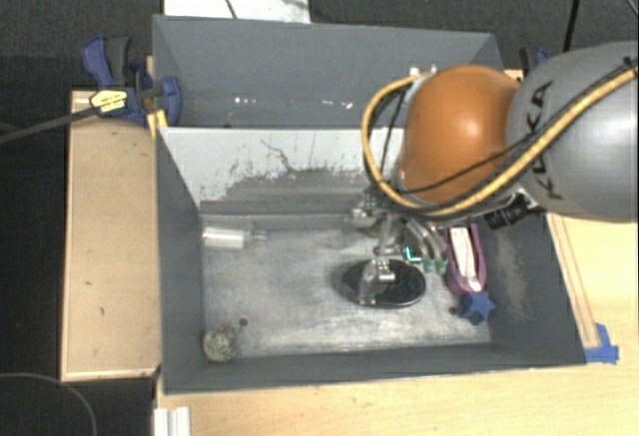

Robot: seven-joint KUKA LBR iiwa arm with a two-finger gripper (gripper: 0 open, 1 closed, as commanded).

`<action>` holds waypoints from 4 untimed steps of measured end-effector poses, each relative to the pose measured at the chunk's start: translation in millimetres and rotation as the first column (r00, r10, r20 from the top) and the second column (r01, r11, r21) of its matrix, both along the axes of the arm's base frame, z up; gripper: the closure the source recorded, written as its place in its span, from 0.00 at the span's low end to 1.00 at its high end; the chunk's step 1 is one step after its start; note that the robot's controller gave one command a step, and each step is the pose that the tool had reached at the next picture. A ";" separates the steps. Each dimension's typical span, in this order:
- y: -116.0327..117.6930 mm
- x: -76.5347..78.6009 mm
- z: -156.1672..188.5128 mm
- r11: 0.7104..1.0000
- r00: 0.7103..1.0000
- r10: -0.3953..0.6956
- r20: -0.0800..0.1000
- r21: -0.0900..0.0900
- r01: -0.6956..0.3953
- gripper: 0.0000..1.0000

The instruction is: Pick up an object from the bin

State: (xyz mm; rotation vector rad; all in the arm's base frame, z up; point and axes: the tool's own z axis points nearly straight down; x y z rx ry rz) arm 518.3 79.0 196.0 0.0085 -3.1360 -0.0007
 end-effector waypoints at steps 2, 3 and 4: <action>-46.7 4.0 -93.9 1.000 1.000 0.017 0.012 0.002 -0.017 0.00; -69.8 6.1 -83.3 0.999 0.999 -0.050 0.013 0.000 0.050 0.00; -67.8 3.8 -123.5 0.972 0.972 -0.236 0.013 0.003 0.236 0.00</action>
Offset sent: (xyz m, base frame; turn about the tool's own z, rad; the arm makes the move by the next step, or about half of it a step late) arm 0.0024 -0.0742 -0.1260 -0.0107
